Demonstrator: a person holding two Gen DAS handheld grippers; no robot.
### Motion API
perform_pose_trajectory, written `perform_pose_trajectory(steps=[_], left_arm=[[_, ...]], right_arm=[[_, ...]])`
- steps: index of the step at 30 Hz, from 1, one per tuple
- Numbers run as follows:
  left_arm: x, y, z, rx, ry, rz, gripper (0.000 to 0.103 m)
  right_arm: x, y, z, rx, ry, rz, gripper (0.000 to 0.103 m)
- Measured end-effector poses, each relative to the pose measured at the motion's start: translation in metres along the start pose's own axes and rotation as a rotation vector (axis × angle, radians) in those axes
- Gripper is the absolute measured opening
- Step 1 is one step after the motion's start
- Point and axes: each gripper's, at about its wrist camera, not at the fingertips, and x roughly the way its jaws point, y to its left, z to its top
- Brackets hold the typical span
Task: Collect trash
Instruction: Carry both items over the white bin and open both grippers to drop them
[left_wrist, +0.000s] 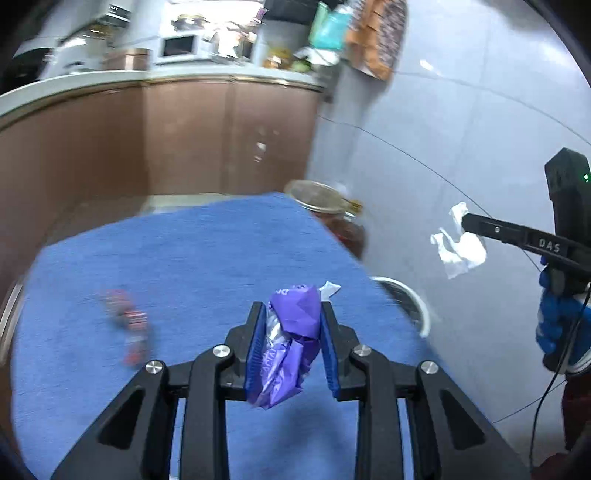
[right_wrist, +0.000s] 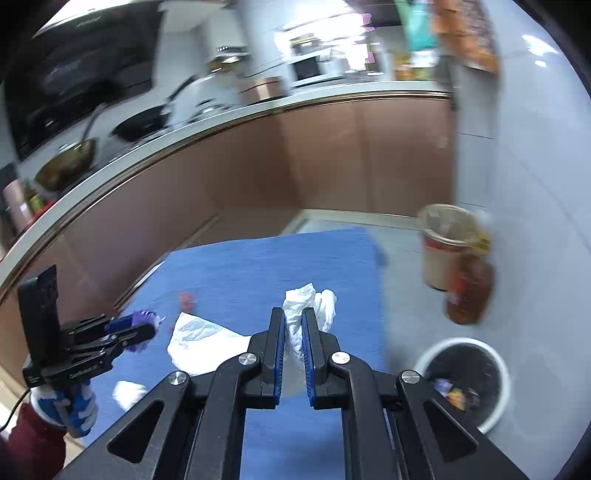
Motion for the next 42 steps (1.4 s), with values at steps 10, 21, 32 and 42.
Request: perform_pose_trajectory(steps=[10, 21, 32, 42], left_arm=[[0.143, -0.131, 0.042, 0.049, 0.162, -0.183, 0.027], [0.28, -0.196, 0.063, -0.042, 0.275, -0.249, 0.029], [0.333, -0.193, 0.056, -0.13, 0.345, -0.241, 0.051], [0.279, -0.182, 0.073, -0.117, 0.236, -0.193, 0.051]], right_arm=[[0.0, -0.115, -0.034, 0.065, 0.019, -0.373, 0.009], [0.078, -0.222, -0.075, 0.22, 0.15, -0.486, 0.012], [0.126, -0.287, -0.091, 0.3, 0.224, -0.495, 0.024], [0.105, -0.275, -0.084, 0.336, 0.17, -0.483, 0.038]])
